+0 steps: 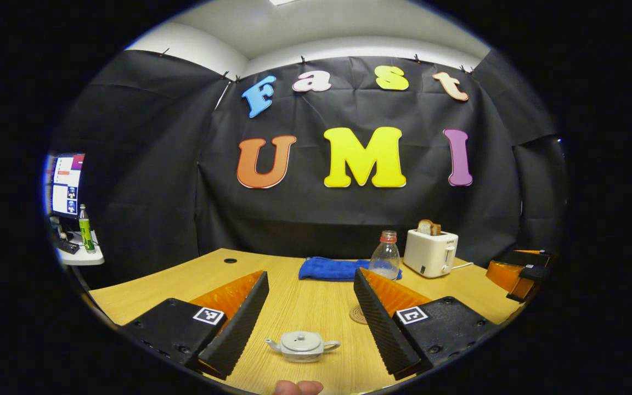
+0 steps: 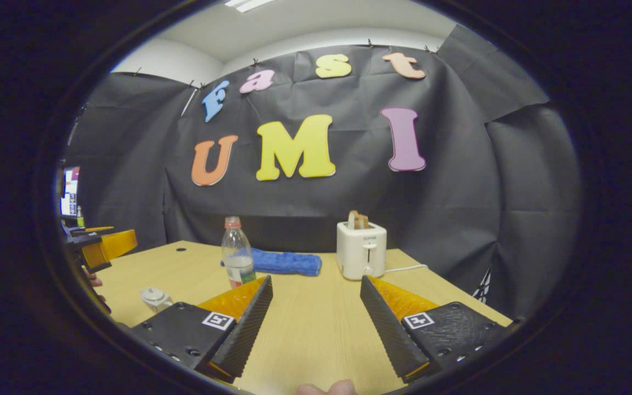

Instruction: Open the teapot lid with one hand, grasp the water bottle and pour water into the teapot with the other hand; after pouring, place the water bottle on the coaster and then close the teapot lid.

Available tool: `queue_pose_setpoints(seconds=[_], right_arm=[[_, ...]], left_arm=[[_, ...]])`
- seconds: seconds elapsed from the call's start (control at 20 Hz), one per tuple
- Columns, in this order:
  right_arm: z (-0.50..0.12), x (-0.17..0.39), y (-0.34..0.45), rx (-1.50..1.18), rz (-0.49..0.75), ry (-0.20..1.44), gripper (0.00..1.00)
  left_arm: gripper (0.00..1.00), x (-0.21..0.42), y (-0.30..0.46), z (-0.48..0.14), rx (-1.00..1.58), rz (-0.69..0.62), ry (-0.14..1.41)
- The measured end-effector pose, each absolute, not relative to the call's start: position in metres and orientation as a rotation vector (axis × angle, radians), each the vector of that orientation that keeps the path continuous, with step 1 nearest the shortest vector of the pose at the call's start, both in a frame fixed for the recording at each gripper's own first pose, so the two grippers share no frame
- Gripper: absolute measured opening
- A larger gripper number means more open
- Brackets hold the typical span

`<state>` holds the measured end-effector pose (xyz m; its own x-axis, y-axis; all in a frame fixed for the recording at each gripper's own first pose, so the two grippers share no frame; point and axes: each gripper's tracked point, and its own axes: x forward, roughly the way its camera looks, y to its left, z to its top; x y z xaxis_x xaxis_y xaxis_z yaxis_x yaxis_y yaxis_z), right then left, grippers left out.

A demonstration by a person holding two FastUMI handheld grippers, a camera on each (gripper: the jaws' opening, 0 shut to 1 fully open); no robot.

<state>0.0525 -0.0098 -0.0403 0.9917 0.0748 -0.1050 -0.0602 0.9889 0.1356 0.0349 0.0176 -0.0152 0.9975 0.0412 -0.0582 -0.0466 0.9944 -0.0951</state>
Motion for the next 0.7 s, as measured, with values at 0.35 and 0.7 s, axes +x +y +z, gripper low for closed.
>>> queue_pose_setpoints(seconds=[0.35, 0.7], right_arm=[[-0.026, 0.030, 0.013, 0.115, 0.092, 0.085, 0.96], [-0.011, 0.024, 0.022, 0.096, 0.079, 0.067, 0.93]], left_arm=[[0.97, 0.008, 0.008, 0.005, -0.027, 0.021, 0.011], [0.98, 0.007, 0.014, 0.008, -0.031, 0.017, 0.006]])
